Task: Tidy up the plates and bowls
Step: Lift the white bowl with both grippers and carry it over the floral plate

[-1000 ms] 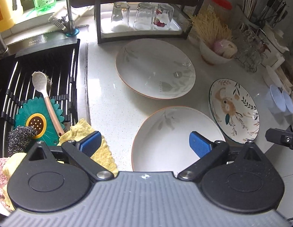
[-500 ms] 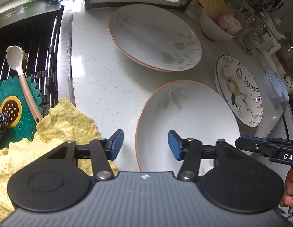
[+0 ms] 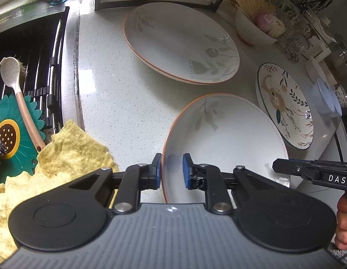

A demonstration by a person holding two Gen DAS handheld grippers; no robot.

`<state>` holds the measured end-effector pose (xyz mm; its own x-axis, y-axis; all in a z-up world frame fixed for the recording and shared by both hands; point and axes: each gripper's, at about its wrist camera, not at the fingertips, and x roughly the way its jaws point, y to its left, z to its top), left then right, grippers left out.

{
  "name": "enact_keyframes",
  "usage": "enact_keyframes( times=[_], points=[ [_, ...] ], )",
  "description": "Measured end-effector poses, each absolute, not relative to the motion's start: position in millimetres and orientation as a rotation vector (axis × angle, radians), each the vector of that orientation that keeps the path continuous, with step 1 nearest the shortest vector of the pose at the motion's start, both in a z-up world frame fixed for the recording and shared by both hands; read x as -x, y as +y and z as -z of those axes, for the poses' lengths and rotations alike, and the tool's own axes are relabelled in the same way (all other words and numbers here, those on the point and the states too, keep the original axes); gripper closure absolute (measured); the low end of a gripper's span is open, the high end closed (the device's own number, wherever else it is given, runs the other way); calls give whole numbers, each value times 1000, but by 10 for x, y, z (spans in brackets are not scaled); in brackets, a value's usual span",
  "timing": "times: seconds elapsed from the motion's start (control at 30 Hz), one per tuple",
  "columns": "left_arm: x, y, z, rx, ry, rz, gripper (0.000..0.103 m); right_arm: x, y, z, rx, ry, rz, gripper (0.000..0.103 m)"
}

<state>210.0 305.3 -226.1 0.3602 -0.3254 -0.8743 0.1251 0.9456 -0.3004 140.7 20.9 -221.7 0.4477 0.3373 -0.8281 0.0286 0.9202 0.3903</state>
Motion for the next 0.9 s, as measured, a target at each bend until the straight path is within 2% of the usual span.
enact_keyframes(
  times=[0.13, 0.57, 0.9],
  points=[
    [-2119, 3084, 2263, 203, 1165, 295, 82, -1435, 198, 2227, -383, 1096, -189, 91],
    [-2022, 3107, 2068, 205, 1131, 291, 82, -1409, 252, 2030, -304, 1096, -236, 91],
    [-2012, 3021, 1728, 234, 1095, 301, 82, -1410, 164, 1644, -256, 1008, -256, 91]
  ],
)
